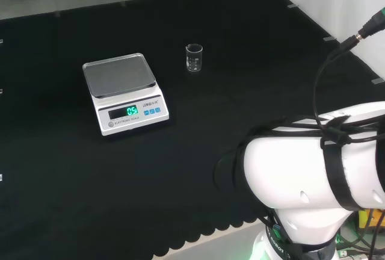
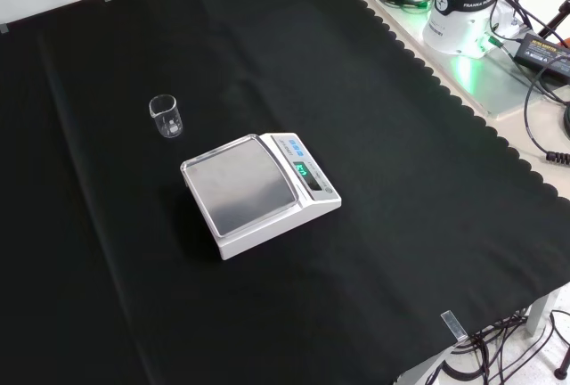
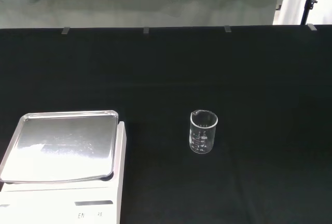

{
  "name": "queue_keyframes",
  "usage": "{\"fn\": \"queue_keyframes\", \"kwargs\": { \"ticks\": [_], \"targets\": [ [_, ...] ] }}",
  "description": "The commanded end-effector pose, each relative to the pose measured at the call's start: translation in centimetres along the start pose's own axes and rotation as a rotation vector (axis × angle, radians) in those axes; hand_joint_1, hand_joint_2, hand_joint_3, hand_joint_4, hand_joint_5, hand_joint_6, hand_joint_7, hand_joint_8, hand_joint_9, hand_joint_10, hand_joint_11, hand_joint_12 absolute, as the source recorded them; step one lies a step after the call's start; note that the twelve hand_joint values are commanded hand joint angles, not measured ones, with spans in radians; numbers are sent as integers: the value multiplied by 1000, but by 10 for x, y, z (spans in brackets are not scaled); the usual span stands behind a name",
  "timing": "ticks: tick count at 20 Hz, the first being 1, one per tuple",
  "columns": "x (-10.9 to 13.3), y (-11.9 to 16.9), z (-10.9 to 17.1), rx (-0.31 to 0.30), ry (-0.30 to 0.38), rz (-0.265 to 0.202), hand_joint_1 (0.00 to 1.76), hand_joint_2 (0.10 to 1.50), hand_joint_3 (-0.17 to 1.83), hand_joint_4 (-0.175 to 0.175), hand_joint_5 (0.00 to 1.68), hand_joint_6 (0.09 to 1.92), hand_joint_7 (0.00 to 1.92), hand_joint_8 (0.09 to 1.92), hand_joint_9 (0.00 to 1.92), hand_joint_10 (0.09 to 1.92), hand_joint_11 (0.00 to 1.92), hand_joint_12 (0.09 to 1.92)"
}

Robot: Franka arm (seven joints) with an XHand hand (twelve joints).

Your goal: Pick up the beaker.

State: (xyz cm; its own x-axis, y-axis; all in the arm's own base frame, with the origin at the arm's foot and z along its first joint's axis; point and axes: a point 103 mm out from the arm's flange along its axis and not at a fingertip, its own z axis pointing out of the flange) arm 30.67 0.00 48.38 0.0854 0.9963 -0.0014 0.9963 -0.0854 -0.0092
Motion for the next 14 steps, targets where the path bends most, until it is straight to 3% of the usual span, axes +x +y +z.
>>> {"fn": "queue_keyframes", "kwargs": {
  "ticks": [1, 10, 14],
  "targets": [
    [-1, 2, -1, -13, -4, -10, 132, 912, 200, -142, 0, 87, 9, 87, 0, 326, 10, 1389],
    [-8, 29, 8, 44, -9, 30, 54, 953, 210, -133, 0, 87, 0, 87, 0, 223, 0, 1352],
    [-23, 59, 29, 85, 14, 47, 58, 957, 201, -133, 0, 87, 3, 87, 0, 232, 0, 1385]
  ]
}}
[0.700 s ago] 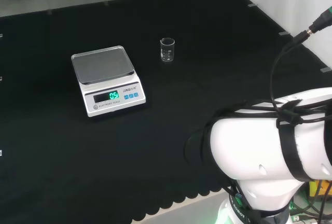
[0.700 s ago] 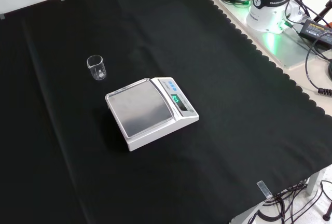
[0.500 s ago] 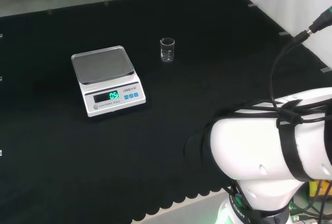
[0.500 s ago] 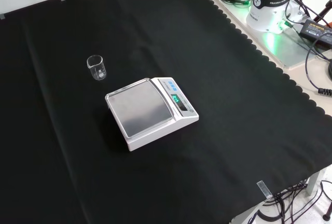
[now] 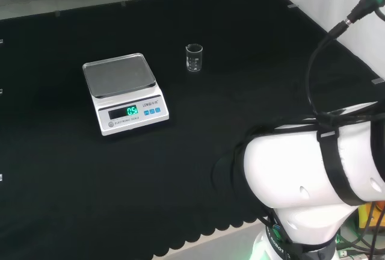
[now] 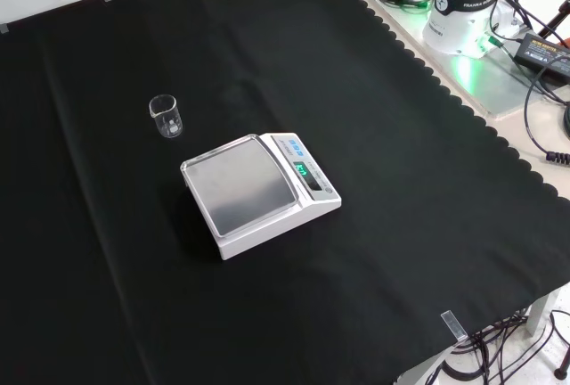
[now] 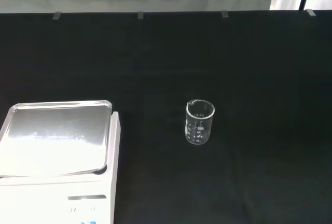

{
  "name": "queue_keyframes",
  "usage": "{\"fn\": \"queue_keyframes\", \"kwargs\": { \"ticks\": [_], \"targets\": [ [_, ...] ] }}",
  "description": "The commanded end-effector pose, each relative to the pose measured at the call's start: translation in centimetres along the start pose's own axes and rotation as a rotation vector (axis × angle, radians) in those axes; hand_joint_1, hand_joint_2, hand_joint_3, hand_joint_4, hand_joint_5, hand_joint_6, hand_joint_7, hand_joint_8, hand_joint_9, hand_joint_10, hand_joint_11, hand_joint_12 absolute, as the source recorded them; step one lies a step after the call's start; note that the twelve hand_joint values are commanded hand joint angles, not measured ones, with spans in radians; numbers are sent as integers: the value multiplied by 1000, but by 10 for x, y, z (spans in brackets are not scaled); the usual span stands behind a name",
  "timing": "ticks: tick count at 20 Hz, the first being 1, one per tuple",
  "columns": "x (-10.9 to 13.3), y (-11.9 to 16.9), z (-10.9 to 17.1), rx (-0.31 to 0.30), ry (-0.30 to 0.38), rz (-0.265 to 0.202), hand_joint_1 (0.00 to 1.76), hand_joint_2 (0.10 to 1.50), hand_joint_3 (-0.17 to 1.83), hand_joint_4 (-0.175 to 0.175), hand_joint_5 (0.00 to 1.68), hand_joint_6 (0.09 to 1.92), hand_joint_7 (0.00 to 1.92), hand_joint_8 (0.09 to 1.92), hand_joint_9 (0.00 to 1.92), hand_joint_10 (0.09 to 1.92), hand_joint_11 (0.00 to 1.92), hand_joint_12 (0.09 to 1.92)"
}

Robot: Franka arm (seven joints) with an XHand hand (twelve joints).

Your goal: Pick up the beaker.

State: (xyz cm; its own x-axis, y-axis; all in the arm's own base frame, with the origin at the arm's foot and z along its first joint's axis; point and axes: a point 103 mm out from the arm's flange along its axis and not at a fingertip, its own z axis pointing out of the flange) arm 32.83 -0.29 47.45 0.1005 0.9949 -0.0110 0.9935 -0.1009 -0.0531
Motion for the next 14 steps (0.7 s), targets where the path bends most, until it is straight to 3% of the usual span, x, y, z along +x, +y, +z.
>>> {"fn": "queue_keyframes", "kwargs": {
  "ticks": [1, 5, 6, 7, 9, 11, 12, 14],
  "targets": [
    [-25, 49, 25, 57, 27, 36, 63, 958, 198, -133, 0, 87, 5, 87, 0, 242, 0, 1394],
    [-38, 93, 48, 110, 24, 45, 75, 960, 193, -136, 0, 87, 13, 87, 0, 261, 0, 1405],
    [-51, 101, 54, 115, 98, 83, 77, 960, 193, -136, 0, 87, 14, 87, 0, 262, 0, 1405],
    [-62, 108, 59, 115, 130, 72, 80, 960, 192, -136, 0, 87, 16, 87, 0, 265, 0, 1406],
    [-73, 123, 69, 134, 127, 53, 82, 960, 190, -137, 0, 87, 18, 87, 0, 268, 0, 1406],
    [-66, 146, 69, 171, 88, 56, 83, 960, 189, -137, 0, 87, 20, 87, 0, 271, 0, 1407],
    [-64, 154, 78, 179, 118, 72, 83, 960, 189, -137, 0, 87, 20, 87, 0, 272, 0, 1407],
    [-63, 169, 94, 203, 117, 59, 88, 959, 187, -137, 0, 87, 21, 87, 0, 277, 0, 1407]
  ]
}}
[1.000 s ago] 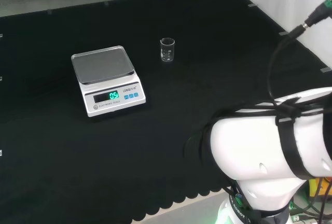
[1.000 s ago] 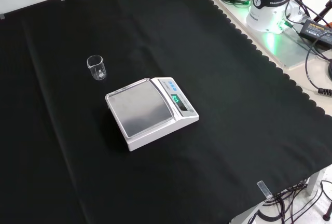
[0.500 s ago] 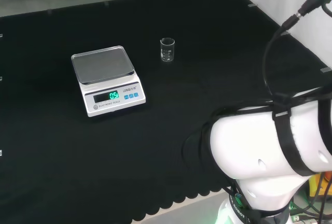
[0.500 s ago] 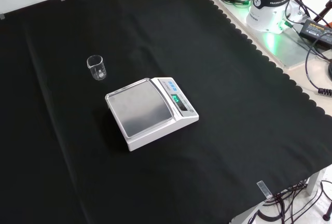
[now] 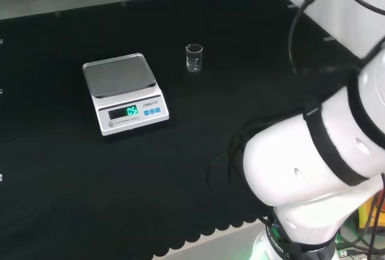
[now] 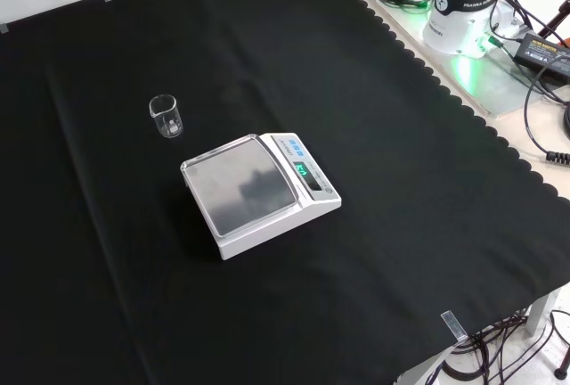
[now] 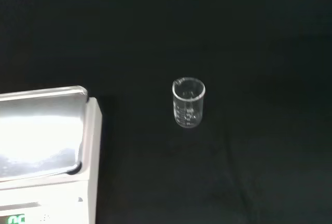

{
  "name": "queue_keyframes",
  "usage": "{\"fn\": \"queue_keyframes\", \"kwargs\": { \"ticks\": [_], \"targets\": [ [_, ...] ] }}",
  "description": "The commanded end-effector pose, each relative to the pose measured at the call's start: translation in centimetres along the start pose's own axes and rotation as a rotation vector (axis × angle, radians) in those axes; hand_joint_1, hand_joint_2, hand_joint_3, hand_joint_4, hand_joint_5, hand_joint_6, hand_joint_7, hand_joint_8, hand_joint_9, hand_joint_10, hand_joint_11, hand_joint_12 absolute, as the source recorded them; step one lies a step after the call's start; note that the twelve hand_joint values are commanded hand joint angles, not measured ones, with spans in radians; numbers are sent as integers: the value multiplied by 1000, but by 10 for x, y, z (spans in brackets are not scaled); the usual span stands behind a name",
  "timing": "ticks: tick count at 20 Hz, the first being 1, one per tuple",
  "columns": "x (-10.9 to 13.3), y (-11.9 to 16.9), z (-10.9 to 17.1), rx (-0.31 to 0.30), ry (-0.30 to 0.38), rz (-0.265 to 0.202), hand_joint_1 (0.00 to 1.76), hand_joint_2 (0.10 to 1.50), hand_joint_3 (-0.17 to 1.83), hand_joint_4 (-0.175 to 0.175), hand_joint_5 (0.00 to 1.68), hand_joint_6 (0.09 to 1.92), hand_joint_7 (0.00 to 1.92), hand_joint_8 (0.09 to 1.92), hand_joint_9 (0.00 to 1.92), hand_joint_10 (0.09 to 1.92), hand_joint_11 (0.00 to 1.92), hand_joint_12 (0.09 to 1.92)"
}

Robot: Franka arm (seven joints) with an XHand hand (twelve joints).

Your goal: Pick up the beaker.

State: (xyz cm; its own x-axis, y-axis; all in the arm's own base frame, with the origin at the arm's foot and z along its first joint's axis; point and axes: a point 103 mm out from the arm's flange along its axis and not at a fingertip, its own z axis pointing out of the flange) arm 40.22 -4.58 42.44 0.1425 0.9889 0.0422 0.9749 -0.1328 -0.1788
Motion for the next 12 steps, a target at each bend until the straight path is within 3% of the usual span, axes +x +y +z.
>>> {"fn": "queue_keyframes", "kwargs": {
  "ticks": [1, 6, 7, 12],
  "targets": [
    [-26, 104, 40, 88, 49, 16, 95, 957, 184, -137, 0, 87, 22, 87, 0, 288, 0, 1407],
    [-11, 137, 65, 112, 14, -9, 132, 944, 166, -137, 0, 87, 33, 87, 0, 363, 0, 1414],
    [-7, 144, 70, 107, 53, 21, 136, 942, 162, -137, 0, 87, 35, 87, 0, 381, 0, 1419],
    [24, 176, 94, 129, 82, -24, 160, 933, 145, -137, 3, 87, 47, 87, 0, 443, 0, 1439]
  ]
}}
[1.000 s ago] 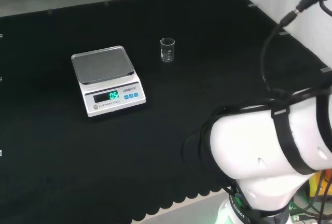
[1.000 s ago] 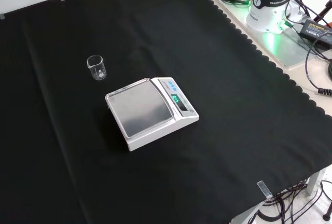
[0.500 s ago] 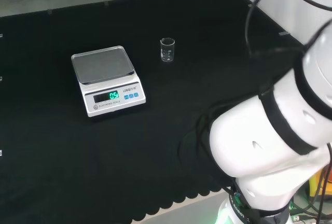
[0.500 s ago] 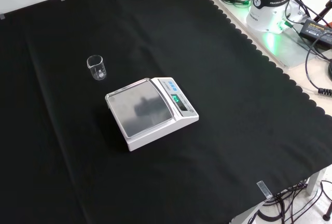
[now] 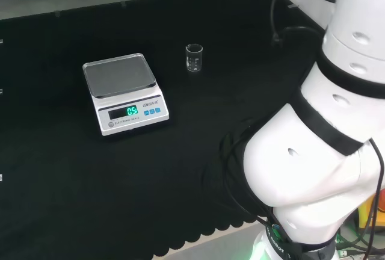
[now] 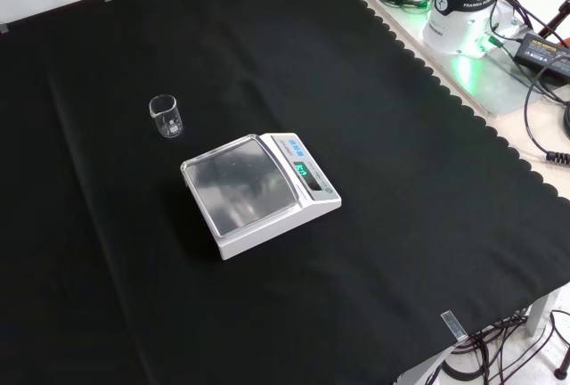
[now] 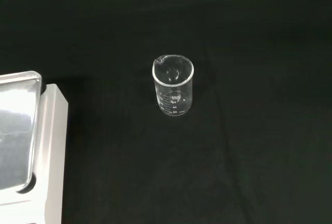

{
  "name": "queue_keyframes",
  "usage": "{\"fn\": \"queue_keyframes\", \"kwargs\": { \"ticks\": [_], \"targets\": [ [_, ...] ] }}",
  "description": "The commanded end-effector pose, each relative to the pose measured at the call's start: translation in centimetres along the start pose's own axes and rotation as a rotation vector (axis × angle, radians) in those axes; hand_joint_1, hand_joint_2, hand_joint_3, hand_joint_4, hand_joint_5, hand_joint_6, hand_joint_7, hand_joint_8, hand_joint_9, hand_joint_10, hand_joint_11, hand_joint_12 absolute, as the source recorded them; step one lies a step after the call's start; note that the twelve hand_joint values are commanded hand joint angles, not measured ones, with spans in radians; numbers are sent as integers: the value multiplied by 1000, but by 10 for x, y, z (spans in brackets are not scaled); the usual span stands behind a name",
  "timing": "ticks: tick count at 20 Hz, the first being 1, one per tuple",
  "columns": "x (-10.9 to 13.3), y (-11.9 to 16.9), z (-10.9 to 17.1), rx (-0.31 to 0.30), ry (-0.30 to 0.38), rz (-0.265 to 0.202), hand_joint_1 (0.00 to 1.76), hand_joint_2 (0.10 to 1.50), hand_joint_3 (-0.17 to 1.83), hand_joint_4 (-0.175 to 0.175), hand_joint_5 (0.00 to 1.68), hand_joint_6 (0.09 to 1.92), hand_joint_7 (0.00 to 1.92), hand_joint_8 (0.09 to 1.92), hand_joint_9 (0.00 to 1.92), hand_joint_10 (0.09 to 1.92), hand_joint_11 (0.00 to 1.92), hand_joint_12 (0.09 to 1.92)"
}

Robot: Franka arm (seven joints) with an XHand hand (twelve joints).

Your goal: Pick up the beaker.

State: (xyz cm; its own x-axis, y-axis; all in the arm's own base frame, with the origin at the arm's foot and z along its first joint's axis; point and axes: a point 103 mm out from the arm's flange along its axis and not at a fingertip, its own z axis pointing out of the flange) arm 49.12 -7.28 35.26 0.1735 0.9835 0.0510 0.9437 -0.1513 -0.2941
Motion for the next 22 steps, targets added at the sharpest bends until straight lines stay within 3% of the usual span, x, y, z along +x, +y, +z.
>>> {"fn": "queue_keyframes", "kwargs": {
  "ticks": [1, 3, 8, 13, 22],
  "targets": [
    [45, 82, 37, 17, 58, -61, 164, 931, 143, -137, 5, 87, 50, 87, 0, 451, 0, 1442],
    [53, 95, 48, 19, 54, -111, 172, 928, 137, -137, 7, 87, 51, 93, 0, 472, 0, 1450],
    [68, 116, 72, 75, 29, -132, 187, 933, 113, -138, 11, 87, 11, 221, 0, 495, 0, 1463],
    [83, 129, 94, 116, 24, -108, 211, 926, 102, -137, 14, 87, 0, 264, 0, 508, 0, 1468],
    [82, 146, 134, 182, 24, -71, 239, 921, 94, -135, 24, 87, 0, 290, 0, 527, 0, 1473]
  ]
}}
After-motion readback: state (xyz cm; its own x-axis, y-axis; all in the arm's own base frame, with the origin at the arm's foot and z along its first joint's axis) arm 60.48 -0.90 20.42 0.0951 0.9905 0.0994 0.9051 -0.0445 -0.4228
